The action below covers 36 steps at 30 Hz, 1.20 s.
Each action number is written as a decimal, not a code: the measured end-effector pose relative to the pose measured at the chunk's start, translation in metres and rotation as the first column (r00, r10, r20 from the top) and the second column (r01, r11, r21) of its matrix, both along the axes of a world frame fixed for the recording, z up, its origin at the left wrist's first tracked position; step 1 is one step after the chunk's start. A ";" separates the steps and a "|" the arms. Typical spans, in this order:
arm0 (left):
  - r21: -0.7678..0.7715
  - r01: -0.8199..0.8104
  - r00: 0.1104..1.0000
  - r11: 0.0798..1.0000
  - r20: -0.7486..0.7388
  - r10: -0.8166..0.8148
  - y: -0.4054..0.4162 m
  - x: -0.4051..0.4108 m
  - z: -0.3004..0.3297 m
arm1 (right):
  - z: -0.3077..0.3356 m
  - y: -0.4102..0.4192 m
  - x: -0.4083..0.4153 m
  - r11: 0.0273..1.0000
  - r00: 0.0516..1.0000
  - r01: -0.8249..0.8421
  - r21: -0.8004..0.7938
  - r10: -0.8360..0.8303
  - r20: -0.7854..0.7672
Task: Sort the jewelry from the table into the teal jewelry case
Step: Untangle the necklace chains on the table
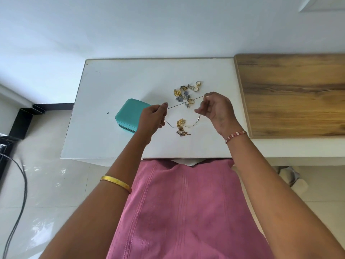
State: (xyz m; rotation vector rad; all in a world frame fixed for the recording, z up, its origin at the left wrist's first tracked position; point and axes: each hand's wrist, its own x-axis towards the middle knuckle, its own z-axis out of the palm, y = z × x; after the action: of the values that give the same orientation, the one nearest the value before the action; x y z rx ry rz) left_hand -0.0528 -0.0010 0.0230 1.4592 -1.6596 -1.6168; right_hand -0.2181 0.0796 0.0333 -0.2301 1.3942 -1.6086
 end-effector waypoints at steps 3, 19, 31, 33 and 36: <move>0.015 -0.071 0.996 0.997 -0.059 0.072 -0.001 0.002 0.009 | -0.003 0.007 -0.006 0.999 0.998 -0.008 0.049 0.011 -0.057; 0.222 -0.139 0.883 0.965 -0.413 0.222 -0.006 -0.017 0.041 | -0.053 0.042 -0.019 0.991 0.974 0.041 0.124 -0.068 0.215; -0.206 0.231 0.973 0.951 0.027 -0.231 -0.014 -0.052 0.025 | -0.069 0.038 -0.017 0.848 0.713 -0.018 0.530 0.383 -0.588; -0.208 0.288 0.957 0.935 0.042 -0.286 -0.009 -0.056 0.026 | -0.050 0.028 -0.015 0.906 0.706 -0.022 0.424 0.314 -0.635; -0.210 0.375 0.927 0.903 0.062 -0.370 -0.005 -0.058 0.028 | -0.010 0.014 -0.010 0.968 0.810 -0.138 0.210 0.232 -0.538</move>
State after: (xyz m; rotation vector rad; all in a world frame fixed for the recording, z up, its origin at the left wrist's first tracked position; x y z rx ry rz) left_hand -0.1104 -0.0062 0.0505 1.1001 -2.1553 -1.5403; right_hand -0.2279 0.0936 0.0236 -0.7716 1.8708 -1.3005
